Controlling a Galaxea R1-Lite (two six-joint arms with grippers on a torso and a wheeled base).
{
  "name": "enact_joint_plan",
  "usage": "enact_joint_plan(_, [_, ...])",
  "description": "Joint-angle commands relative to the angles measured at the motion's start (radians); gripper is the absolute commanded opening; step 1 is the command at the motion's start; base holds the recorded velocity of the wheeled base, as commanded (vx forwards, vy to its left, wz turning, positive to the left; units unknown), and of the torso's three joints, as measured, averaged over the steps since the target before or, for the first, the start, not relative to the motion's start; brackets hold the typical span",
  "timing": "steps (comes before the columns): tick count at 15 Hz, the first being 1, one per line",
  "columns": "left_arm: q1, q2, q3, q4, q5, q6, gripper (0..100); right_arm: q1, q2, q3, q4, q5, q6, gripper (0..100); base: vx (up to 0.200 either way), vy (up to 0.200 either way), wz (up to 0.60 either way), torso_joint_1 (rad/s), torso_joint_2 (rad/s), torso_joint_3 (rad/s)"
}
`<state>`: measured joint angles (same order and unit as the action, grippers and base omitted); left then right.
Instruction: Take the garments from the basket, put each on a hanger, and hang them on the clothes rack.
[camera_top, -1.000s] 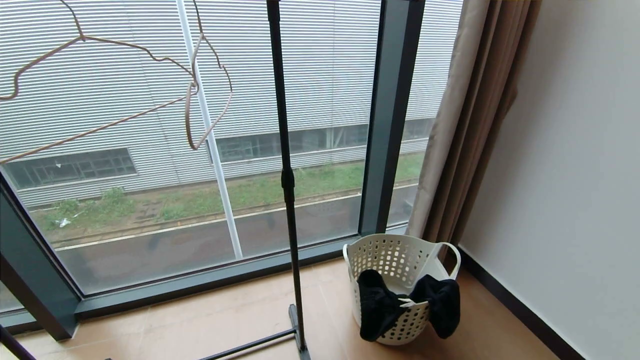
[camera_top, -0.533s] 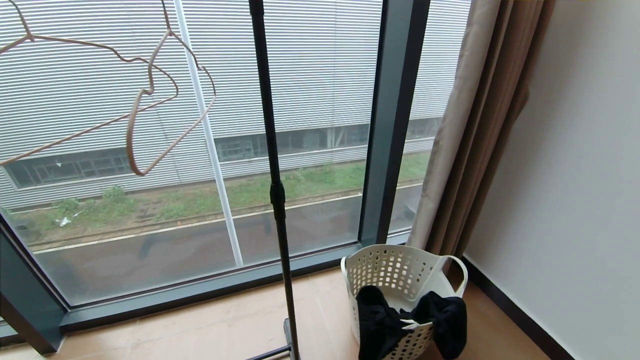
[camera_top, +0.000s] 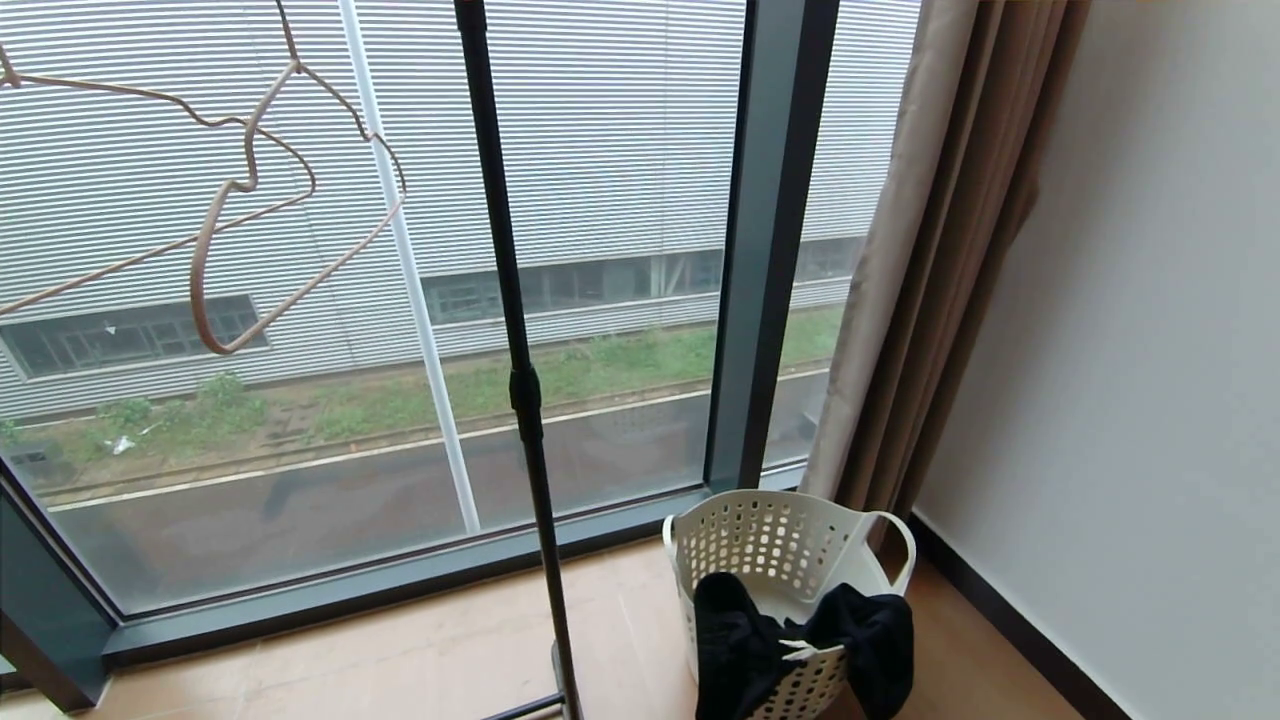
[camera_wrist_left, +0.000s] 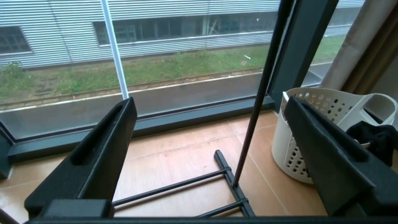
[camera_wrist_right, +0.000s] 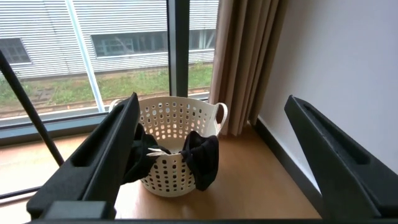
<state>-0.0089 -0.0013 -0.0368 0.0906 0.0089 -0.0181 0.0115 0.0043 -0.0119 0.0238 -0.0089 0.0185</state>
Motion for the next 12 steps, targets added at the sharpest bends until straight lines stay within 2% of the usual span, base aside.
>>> enact_joint_plan(1, [0.001,0.001,0.000,0.000,0.000,0.000,100,0.001,0.000,0.000,0.001,0.000,0.000,100,0.000,0.000,0.00,0.002,0.01,-0.095])
enact_joint_plan(12, [0.001,0.001,0.002,0.000,0.000,0.000,100,0.001,0.000,0.000,0.001,-0.002,0.000,100,0.000,0.000,0.00,0.004,0.00,-0.184])
